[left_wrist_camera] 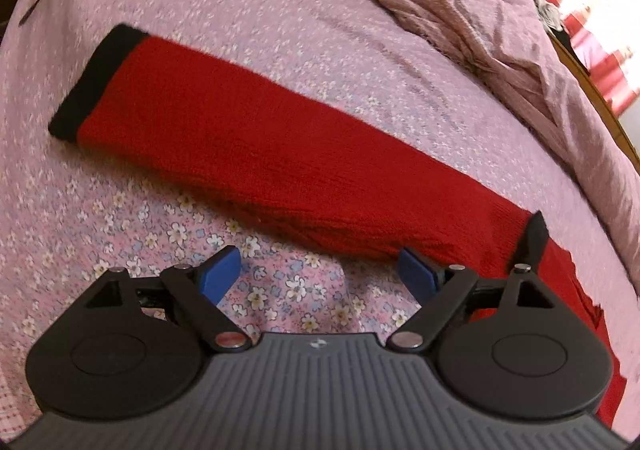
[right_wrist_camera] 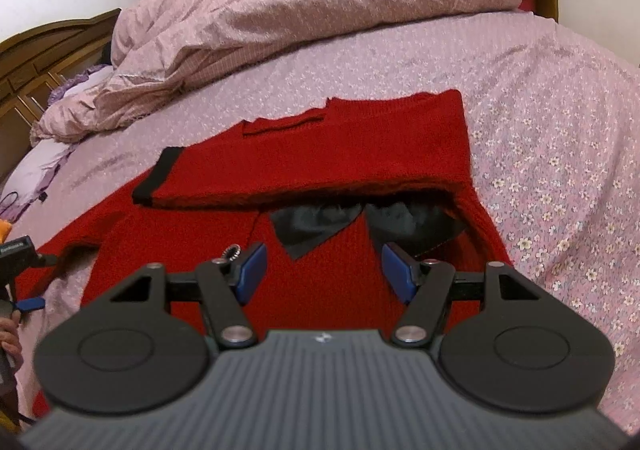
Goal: Fold small clothes
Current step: 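Move the left gripper to the other black-cuffed sleeve, then grasp the sleeve cuff with the left gripper and lift it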
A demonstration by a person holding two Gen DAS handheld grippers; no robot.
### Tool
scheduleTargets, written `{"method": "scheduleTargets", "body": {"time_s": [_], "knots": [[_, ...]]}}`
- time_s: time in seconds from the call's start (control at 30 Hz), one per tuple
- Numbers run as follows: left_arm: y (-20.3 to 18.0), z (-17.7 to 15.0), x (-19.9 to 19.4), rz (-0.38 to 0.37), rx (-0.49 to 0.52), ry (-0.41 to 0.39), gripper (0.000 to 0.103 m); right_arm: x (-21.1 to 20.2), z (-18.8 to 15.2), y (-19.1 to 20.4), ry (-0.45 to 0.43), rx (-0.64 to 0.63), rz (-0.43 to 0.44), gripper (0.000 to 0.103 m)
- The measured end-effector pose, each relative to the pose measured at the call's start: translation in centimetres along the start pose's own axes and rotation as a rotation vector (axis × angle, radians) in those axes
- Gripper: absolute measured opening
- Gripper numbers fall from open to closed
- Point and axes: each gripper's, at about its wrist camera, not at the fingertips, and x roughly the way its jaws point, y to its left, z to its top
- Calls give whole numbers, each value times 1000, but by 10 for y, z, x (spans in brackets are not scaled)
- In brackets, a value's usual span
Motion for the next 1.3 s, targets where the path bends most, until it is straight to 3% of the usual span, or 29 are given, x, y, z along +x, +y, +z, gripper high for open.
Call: {"method": "scheduleTargets", "body": {"time_s": [0.1,0.47,0.67,0.97,1.13,1.3], "knots": [[4,2,3,-11,-34,-30,95,5,0,-4,15,12,-10,66],[17,32,14,-42,-159,-113,96,20,-2,-7,58,13,-30,66],[10,41,14,-20,-101,-175,93,25,-2,-9,74,16,-39,66],[0,46,8,-10,53,-226,57,26,-2,-10,79,22,-38,66],[0,57,0,-39,80,-256,30,25,-2,-9,75,22,-39,66],[-11,67,-17,-121,109,-289,21,23,-2,-8,64,23,-35,66]]}}
